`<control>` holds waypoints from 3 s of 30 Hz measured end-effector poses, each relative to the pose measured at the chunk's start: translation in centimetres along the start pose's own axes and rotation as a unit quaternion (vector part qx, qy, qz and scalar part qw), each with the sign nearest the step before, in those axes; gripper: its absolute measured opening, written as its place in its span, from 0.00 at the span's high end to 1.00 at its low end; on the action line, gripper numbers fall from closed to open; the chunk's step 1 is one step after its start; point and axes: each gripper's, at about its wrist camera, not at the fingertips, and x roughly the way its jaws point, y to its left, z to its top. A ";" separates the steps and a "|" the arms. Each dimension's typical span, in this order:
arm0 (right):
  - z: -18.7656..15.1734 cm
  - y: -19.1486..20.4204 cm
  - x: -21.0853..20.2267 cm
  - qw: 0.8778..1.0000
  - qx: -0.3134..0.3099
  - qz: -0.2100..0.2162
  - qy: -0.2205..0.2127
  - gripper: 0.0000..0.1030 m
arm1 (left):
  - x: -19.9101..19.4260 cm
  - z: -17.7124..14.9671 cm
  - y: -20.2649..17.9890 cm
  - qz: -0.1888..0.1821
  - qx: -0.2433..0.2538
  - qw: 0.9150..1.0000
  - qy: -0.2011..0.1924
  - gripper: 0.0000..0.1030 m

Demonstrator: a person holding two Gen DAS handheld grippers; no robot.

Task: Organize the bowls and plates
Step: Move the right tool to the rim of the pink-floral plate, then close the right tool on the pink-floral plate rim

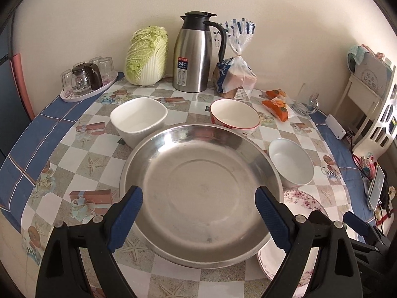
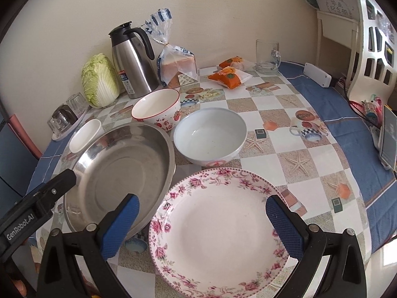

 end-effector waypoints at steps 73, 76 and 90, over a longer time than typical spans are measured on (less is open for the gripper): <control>-2.3 -10.6 6.4 0.979 0.150 0.017 0.138 0.73 | 8.0 -7.1 -6.7 -0.081 -0.098 0.964 0.234 0.43; -2.6 -11.2 6.3 0.977 0.158 0.008 0.140 0.84 | 8.1 -7.1 -6.8 -0.082 -0.099 0.964 0.233 0.44; -3.3 -14.5 5.2 0.968 0.210 0.020 0.135 0.85 | 9.1 -6.8 -9.5 -0.095 -0.067 0.966 0.231 0.44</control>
